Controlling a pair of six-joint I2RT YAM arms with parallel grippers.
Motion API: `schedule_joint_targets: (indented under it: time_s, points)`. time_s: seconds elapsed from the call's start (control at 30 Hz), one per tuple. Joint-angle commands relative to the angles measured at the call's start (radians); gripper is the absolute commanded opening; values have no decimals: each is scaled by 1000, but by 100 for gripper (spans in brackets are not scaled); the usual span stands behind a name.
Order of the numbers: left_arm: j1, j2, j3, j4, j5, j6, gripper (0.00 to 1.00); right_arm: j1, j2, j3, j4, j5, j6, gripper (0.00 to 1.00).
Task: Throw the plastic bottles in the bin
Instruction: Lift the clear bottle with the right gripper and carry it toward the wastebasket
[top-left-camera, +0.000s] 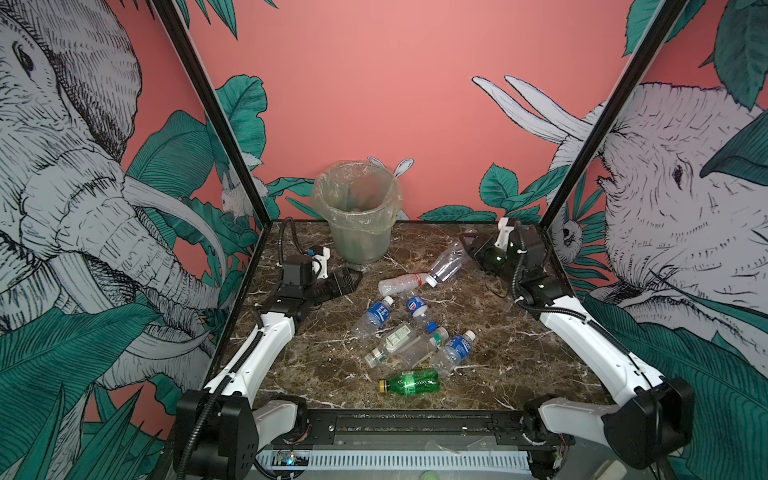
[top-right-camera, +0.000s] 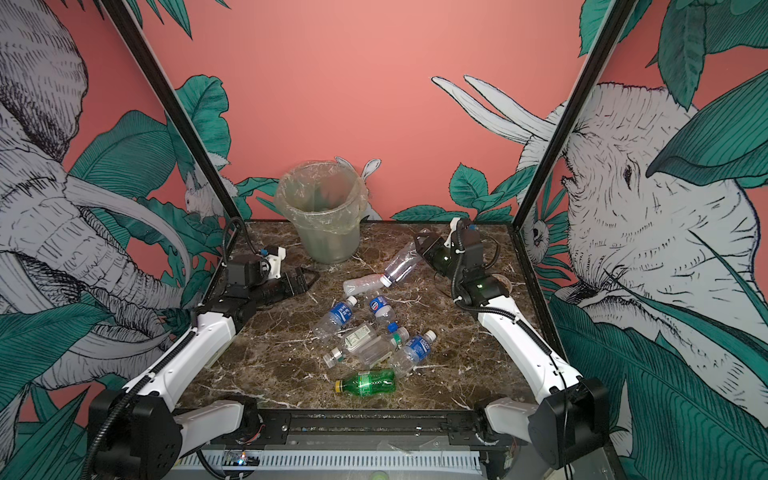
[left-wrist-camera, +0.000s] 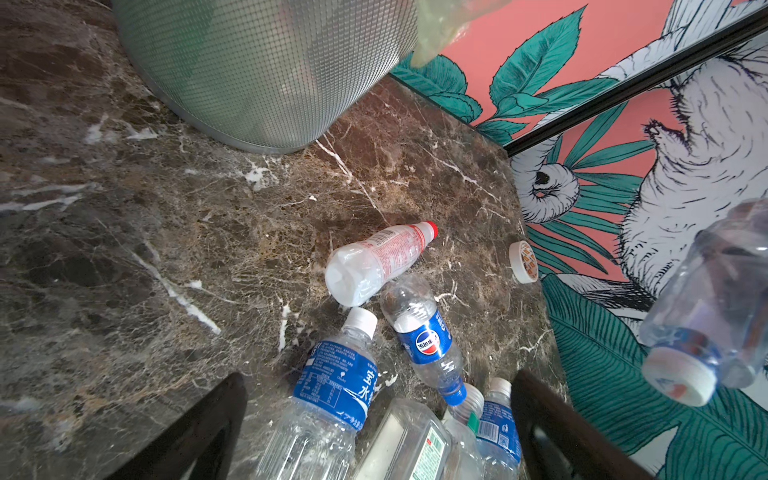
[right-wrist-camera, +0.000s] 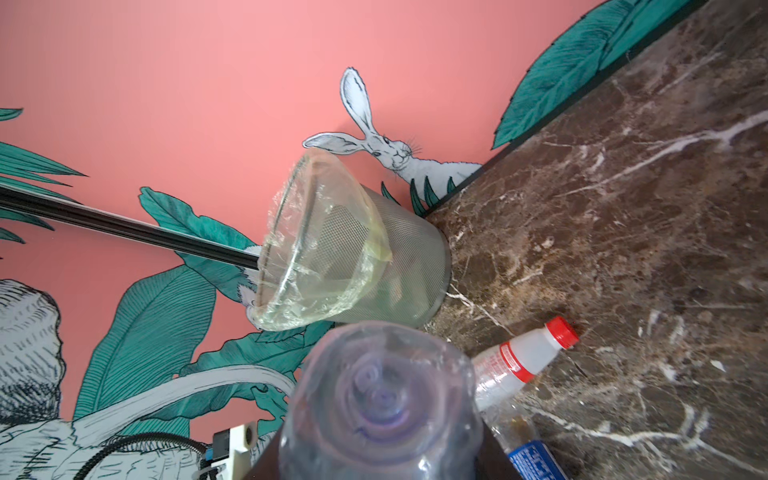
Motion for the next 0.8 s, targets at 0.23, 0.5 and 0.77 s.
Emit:
schedule_joint_targets:
  time_s: [0.23, 0.5, 0.77]
  points:
    - [2, -52, -35, -40, -21, 14, 99, 60, 199, 216, 143, -18, -4, 45]
    - [2, -55, -47, -70, -32, 32, 99, 79, 303, 308, 235, -48, 14, 45]
    - [2, -64, -47, -104, -42, 65, 99, 114, 274, 293, 239, 7, -53, 44]
